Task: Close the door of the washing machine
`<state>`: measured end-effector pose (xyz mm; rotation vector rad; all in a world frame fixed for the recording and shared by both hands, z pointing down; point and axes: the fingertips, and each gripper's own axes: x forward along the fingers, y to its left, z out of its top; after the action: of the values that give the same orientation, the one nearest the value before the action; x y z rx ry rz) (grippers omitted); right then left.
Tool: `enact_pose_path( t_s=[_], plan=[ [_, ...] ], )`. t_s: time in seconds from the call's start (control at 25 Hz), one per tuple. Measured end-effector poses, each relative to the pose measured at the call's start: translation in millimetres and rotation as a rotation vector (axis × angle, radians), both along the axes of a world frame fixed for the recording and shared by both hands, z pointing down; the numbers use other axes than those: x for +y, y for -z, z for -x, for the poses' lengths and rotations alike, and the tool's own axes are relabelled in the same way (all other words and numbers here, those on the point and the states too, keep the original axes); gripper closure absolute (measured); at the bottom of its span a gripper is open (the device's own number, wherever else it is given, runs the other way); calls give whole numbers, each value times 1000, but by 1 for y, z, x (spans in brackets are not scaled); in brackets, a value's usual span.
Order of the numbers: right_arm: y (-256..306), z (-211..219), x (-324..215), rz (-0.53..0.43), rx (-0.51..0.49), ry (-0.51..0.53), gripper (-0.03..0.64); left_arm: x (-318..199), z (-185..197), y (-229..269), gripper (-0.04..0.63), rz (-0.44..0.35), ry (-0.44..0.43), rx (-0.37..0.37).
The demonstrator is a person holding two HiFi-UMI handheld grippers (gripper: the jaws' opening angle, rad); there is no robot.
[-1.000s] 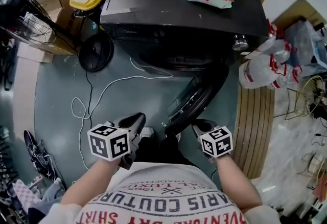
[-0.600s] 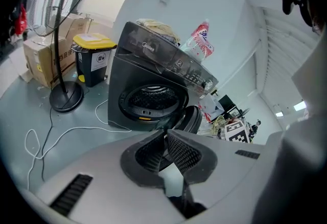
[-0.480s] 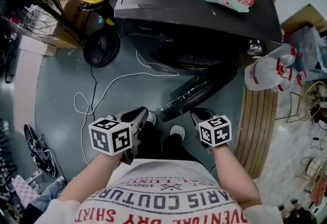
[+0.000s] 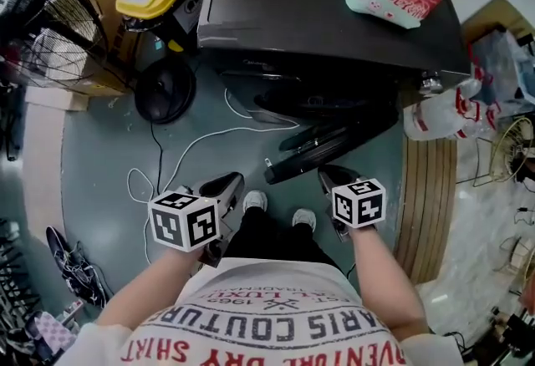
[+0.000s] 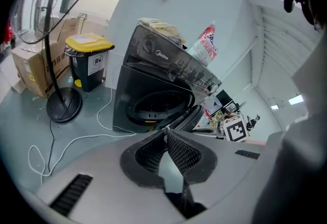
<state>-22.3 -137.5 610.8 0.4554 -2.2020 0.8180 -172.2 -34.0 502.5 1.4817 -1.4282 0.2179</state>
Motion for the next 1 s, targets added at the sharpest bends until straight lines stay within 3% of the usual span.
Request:
enact_pose_path(
  t_s=[1.0],
  plan=[
    [-1, 76, -68, -67, -41, -167, 595, -10, 101, -22, 554, 13, 10, -40]
  ],
)
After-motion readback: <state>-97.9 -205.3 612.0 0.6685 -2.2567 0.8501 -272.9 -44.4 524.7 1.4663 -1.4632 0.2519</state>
